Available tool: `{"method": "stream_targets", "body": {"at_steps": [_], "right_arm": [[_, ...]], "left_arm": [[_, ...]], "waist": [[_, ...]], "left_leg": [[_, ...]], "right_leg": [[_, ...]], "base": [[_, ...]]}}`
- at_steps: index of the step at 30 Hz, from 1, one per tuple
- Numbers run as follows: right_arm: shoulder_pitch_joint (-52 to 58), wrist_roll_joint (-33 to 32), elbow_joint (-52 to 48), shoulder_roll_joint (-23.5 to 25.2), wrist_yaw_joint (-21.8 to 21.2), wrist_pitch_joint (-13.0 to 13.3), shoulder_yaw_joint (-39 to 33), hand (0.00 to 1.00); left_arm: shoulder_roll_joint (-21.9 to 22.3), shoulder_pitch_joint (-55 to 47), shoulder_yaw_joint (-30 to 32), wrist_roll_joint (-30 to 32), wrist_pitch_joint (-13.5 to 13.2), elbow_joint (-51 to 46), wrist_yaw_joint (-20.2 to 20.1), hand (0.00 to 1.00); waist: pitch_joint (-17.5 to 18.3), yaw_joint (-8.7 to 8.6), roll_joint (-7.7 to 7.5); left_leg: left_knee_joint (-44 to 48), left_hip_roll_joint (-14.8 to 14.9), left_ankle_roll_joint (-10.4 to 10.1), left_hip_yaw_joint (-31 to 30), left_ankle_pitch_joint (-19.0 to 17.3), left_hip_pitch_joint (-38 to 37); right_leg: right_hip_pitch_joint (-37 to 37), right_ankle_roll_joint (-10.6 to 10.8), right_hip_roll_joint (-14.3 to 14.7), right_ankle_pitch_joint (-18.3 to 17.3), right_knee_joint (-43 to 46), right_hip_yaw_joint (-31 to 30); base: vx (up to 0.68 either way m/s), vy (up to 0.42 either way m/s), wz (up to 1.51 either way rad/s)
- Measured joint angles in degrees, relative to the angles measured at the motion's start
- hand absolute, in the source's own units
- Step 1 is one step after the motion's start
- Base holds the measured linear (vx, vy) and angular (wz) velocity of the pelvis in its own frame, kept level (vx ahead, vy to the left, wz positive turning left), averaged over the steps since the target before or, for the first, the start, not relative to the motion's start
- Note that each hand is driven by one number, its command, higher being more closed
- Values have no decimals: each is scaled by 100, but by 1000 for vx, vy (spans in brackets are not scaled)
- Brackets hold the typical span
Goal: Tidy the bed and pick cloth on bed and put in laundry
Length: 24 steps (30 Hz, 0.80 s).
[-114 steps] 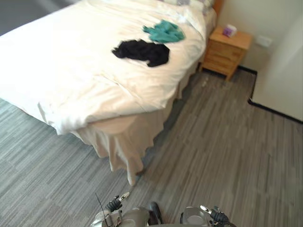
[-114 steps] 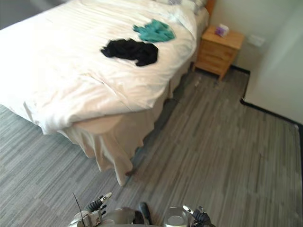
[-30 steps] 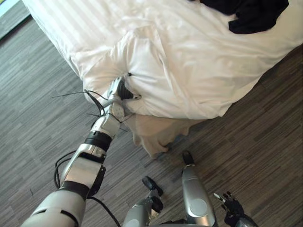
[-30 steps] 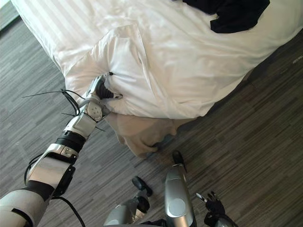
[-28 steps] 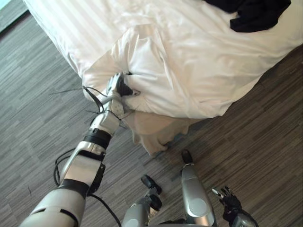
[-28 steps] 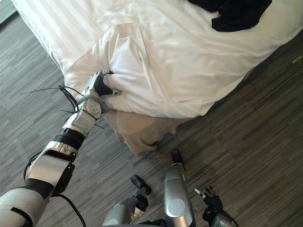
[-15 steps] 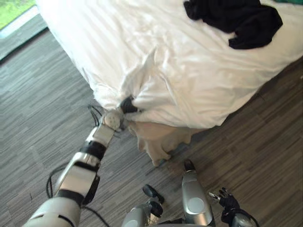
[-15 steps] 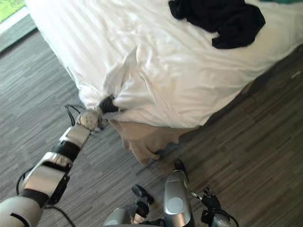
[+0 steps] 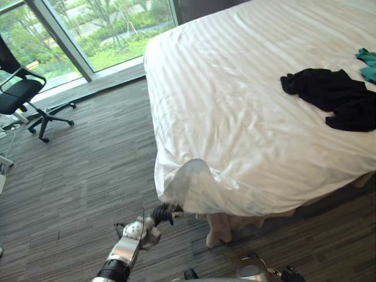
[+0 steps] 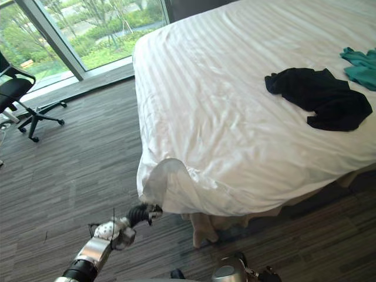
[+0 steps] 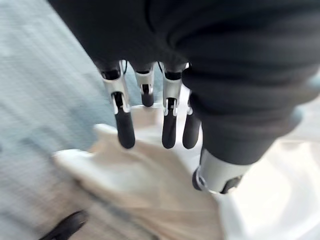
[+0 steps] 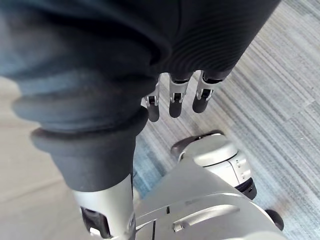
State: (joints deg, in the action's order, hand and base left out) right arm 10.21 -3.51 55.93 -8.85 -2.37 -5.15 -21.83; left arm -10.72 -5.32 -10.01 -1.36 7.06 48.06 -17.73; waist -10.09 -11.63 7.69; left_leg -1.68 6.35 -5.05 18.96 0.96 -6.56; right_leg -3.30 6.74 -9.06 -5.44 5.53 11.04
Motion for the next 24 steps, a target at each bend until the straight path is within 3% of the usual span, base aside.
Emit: {"method": "stream_targets", "body": {"at_steps": [2,4,7,12,13,17,19,21,24], "right_arm": [[-23,-48,114,90,52,-16,-88,0],[-2,-152,209,194,125,-49,-192,0],[-19,-498,176,293,223,-102,-190,0],[67,-1056,163,435,497,-149,-191,0],[156,-1233,140,436,642,-104,-197,100],[223,-1527,-472,449,1022,35,-286,100],[302,-1584,-1473,404,1190,151,-317,100],[303,-1536,-3117,276,1342,318,-530,100],[59,-1277,-4650,-84,1330,623,-754,100]], "left_arm": [[156,-382,424,107,187,423,407,0],[295,-606,1108,106,380,627,781,0],[530,-727,1809,109,512,839,1068,0],[837,-881,2606,107,539,874,1214,0],[921,-902,2752,122,483,875,1284,0],[1004,-982,2858,153,304,855,1301,0],[991,-993,2808,137,234,704,1297,0],[920,-1088,2539,90,138,289,1278,0],[747,-1100,2157,-36,101,74,1260,0]], "waist": [[3,77,-71],[29,333,-176],[53,387,-265],[116,532,-281],[139,606,-285],[194,625,-257],[212,628,-302],[269,639,-402],[339,669,-523]], "left_leg": [[0,43,0,-14,0,-18],[-1,84,-1,-60,0,-20],[-42,78,-1,-97,0,-24],[-87,101,-35,24,-24,-36],[-143,99,-39,60,-19,-69],[-243,112,-37,105,-22,-132],[-246,122,-41,106,-19,-121],[-258,121,-41,78,-19,-116],[-331,69,-53,-2,37,-104]], "right_leg": [[-77,-21,53,61,-114,22],[-180,-44,108,181,-296,73],[-285,-42,118,341,-514,121],[-343,-47,122,513,-792,72],[-346,-41,124,538,-835,70],[-367,-43,129,543,-875,146],[-345,-43,135,543,-877,177],[-345,-39,137,541,-873,224],[-339,-17,144,586,-870,271]], "base": [[-10,-34,2],[-54,-23,7],[-103,12,7],[-106,4,-11],[-63,2,-14],[-32,-7,-9],[0,-4,-3],[59,-6,6],[77,9,7]]}}
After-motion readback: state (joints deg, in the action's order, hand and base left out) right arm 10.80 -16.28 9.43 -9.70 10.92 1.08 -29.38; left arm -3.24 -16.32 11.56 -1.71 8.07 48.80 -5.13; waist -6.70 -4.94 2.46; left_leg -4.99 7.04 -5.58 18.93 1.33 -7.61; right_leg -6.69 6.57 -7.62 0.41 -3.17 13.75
